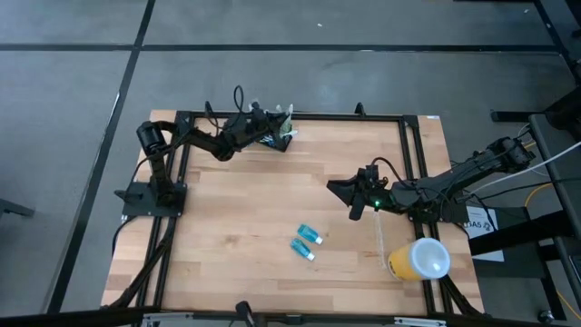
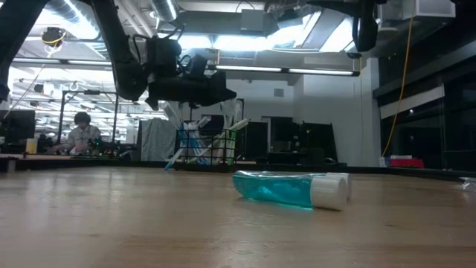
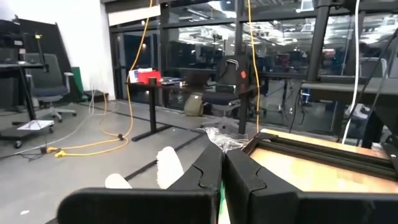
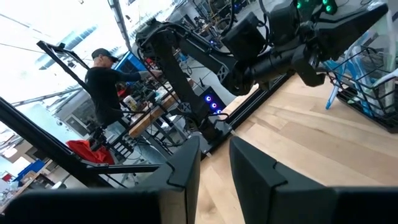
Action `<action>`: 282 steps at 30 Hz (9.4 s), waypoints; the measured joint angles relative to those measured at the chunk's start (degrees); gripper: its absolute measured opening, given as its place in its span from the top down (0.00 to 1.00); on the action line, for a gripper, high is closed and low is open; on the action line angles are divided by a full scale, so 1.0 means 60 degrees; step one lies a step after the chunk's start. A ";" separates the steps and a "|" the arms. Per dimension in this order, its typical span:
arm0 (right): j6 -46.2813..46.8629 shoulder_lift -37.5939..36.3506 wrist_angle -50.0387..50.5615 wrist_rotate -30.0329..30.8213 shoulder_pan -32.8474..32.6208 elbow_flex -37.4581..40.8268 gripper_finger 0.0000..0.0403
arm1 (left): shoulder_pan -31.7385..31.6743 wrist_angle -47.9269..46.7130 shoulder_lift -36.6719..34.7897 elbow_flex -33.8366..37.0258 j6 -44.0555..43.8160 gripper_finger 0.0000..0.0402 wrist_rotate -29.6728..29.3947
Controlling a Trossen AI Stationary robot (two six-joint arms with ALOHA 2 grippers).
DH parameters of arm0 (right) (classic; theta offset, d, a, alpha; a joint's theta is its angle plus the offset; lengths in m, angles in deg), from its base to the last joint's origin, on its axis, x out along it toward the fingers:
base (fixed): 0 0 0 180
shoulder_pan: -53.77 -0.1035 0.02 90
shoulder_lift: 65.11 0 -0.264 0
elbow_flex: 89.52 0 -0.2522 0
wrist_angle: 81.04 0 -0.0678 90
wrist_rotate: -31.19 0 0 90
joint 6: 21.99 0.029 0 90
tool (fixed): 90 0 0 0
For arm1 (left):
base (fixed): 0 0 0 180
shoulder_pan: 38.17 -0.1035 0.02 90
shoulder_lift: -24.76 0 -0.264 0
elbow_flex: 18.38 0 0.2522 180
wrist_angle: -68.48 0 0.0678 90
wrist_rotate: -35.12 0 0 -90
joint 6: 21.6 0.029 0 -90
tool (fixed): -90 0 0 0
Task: Pick & Place toothbrushing station
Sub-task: Put the green toothbrush into the wire organizer, then put the top mouthwash bottle into the wire organizer
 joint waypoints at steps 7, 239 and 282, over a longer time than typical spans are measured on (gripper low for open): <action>-0.0033 -0.0004 -0.0150 -0.0108 0.0000 0.0000 0.78 | -0.0036 -0.0226 -0.0025 0.0009 -0.0846 0.96 -0.0570; -0.4179 -0.1253 -0.2188 0.0750 -0.3832 -0.0007 0.78 | 0.7167 -1.4333 0.2626 -0.7419 0.1850 0.52 0.1127; -0.4023 -0.1250 -0.2250 0.1244 -0.4146 0.0000 0.78 | 0.6547 -1.5384 0.2561 -0.7419 0.1574 0.57 0.1839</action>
